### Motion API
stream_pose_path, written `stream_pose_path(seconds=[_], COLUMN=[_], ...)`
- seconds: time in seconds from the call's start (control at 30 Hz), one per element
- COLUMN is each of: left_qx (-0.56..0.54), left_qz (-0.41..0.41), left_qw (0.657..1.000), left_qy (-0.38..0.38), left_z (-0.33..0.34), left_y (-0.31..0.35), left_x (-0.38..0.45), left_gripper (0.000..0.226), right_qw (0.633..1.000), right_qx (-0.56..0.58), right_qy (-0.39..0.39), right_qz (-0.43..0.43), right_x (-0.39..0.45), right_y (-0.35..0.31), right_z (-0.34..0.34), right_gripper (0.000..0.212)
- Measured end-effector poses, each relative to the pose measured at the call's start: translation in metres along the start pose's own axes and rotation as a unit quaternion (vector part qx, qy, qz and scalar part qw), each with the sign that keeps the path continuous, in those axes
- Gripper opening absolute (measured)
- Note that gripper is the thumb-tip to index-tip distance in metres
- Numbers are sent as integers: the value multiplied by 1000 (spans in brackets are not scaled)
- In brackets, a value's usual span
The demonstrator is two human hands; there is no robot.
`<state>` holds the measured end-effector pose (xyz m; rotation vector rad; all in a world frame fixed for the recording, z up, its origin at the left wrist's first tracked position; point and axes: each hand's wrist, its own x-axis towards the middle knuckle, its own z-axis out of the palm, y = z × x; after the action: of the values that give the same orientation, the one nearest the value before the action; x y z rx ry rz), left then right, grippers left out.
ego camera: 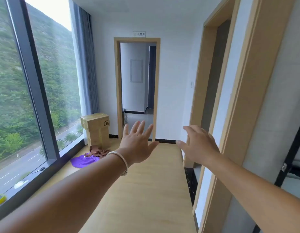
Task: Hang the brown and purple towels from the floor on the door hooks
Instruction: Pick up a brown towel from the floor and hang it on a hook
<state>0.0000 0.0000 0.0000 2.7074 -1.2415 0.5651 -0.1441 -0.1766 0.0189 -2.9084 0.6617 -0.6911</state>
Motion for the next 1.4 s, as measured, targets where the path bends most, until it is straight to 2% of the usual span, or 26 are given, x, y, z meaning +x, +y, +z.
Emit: stream_pose_path(seconds=[0.3,0.63,1.17,1.4], left_qx=[17,8,25,31], left_qz=[7,-3,-9,-16], left_qw=[1000,1000,999,999], left_qy=[17,4,23,14], left_z=[20,67,151,186], left_y=[-75,-110,-83,-74], left_x=[93,170,407,477], left_gripper=[73,72,72,72], right_qw=[1000,1000,1000,1000], right_qx=[-11,-7,-5,3], right_qy=[12,6,16,2], right_qz=[16,12,0,-1], right_x=[107,198,409,476], right_y=[-29,-28,106,149], right_z=[43,88,141,170], right_gripper=[64,64,64,64])
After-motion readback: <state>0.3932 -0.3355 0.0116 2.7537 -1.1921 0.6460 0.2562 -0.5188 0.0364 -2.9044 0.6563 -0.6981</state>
